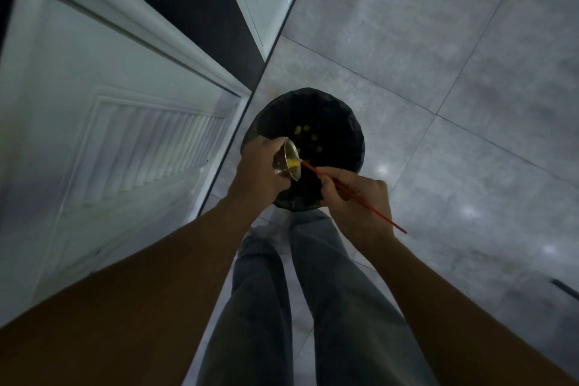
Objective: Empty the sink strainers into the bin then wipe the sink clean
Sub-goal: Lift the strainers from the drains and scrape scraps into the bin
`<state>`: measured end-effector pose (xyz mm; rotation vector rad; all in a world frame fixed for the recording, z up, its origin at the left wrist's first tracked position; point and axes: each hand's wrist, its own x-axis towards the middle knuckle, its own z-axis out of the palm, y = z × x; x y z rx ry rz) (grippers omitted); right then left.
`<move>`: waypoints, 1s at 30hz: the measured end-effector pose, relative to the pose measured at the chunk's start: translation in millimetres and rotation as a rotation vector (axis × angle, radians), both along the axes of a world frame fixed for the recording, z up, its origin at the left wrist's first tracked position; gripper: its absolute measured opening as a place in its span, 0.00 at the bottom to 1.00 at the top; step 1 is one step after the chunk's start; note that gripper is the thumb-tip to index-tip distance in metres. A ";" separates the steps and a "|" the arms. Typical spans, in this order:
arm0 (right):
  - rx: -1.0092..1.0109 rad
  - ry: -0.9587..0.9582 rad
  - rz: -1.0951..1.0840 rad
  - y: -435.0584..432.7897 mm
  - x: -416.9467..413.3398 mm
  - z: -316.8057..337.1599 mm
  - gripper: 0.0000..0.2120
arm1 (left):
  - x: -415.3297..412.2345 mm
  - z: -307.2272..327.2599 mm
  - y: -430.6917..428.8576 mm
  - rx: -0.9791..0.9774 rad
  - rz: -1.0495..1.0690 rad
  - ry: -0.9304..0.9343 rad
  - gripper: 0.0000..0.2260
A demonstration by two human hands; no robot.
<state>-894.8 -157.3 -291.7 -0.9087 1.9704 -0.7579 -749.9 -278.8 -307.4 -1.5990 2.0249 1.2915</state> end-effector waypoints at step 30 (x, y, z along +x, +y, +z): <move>-0.050 -0.274 -0.092 -5.7 3.1 7.0 0.12 | -6.4 6.0 2.9 -0.055 -0.114 -0.012 0.35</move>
